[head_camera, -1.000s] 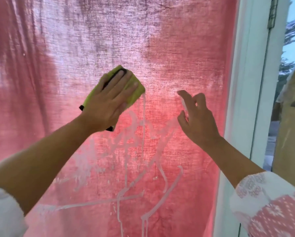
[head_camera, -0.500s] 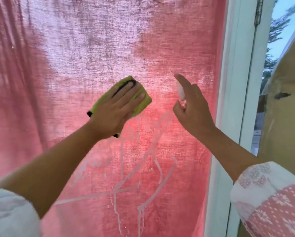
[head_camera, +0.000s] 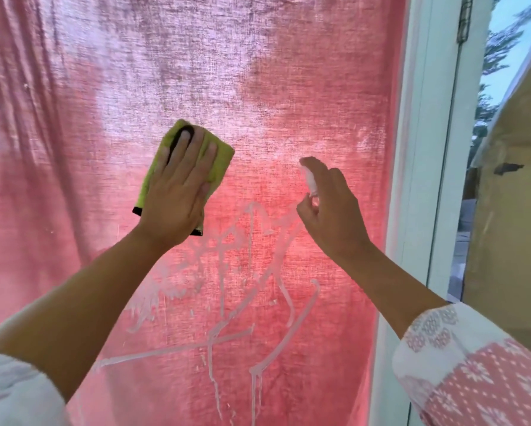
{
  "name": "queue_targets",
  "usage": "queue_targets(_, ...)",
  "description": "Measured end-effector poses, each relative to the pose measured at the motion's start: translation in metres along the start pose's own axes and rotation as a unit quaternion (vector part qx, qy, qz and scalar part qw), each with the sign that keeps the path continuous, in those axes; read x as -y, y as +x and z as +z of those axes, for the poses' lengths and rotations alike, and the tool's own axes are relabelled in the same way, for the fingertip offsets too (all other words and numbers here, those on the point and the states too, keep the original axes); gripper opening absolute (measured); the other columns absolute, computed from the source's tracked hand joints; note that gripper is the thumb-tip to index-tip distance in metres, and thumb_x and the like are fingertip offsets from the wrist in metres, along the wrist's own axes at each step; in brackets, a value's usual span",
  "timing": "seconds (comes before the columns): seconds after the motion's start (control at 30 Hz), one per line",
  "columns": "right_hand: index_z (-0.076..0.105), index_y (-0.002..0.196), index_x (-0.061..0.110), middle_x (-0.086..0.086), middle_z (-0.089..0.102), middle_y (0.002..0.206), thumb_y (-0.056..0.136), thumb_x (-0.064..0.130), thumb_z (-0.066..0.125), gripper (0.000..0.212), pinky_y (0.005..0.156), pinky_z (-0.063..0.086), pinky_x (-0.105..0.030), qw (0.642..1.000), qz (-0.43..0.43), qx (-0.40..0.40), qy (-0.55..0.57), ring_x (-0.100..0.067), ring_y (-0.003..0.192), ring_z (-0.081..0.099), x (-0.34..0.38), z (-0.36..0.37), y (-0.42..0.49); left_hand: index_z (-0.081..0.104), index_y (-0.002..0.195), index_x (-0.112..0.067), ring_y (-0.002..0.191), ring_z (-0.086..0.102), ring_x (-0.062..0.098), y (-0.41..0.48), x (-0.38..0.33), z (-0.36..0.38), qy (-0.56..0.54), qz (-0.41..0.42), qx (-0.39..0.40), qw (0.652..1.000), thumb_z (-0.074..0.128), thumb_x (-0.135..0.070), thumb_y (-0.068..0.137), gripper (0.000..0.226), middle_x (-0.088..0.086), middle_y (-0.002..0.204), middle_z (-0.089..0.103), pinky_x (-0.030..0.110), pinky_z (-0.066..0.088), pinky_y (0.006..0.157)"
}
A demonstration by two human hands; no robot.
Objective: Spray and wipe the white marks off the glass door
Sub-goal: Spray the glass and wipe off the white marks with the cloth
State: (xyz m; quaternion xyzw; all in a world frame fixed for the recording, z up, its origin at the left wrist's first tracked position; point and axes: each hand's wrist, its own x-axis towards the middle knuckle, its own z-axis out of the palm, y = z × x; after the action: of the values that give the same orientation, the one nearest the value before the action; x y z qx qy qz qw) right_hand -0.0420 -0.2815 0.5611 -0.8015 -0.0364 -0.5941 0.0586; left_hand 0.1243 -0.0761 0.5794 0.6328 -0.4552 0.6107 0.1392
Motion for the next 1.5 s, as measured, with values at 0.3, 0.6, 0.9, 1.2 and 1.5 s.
queue_targets(0.3,0.042,0.135,0.020,-0.004,0.041,0.100,0.088,0.004,0.054,0.052,0.052,0.035,-0.014,0.992,0.113,-0.053,0.007,-0.005,0.062,0.043,-0.020,-0.015,-0.013,0.021,0.152,-0.008,0.147,0.009,0.035,0.048,-0.040,0.019,-0.011,-0.202,-0.090,0.975,0.032,-0.017,0.102,0.051,0.018,0.158,0.016,0.046,-0.001,0.118)
queue_targets(0.6,0.042,0.136,0.018,-0.016,0.037,0.123,0.086,0.001,0.056,0.054,0.045,0.050,-0.029,0.986,0.116,-0.052,-0.105,-0.021,0.048,0.051,-0.059,-0.026,-0.025,0.027,0.150,-0.009,0.146,0.013,0.035,0.038,-0.067,0.038,-0.012,-0.076,-0.066,0.995,0.043,-0.008,0.099,0.053,0.017,0.157,0.020,0.052,0.008,0.118)
queue_targets(0.9,0.044,0.135,0.016,-0.014,0.034,0.126,0.086,0.002,0.058,0.053,0.052,0.040,-0.015,0.994,0.070,-0.022,-0.081,-0.003,0.057,0.043,-0.070,-0.032,-0.035,0.023,0.151,-0.008,0.146,0.014,0.033,0.072,-0.048,0.027,0.031,0.119,0.004,0.992,0.040,-0.016,0.101,0.054,0.016,0.158,0.019,0.052,0.010,0.118)
queue_targets(1.2,0.042,0.136,0.020,-0.015,0.041,0.122,0.085,0.001,0.057,0.056,0.036,0.043,-0.027,0.985,0.039,-0.030,-0.166,-0.020,0.039,0.042,-0.084,-0.048,-0.046,0.027,0.150,-0.011,0.145,0.016,0.035,0.079,-0.098,0.055,0.017,-0.016,-0.071,0.997,0.044,-0.007,0.097,0.056,0.017,0.157,0.022,0.054,0.011,0.118)
queue_targets(1.5,0.041,0.134,0.019,-0.019,0.038,0.118,0.082,-0.010,0.051,0.061,0.046,0.031,-0.008,0.985,0.081,-0.106,-0.113,-0.014,0.051,0.045,-0.090,-0.048,-0.052,0.032,0.149,-0.012,0.145,0.021,0.029,0.067,-0.099,0.054,0.025,0.204,0.006,0.979,0.040,-0.012,0.100,0.050,0.011,0.156,0.026,0.049,0.016,0.117)
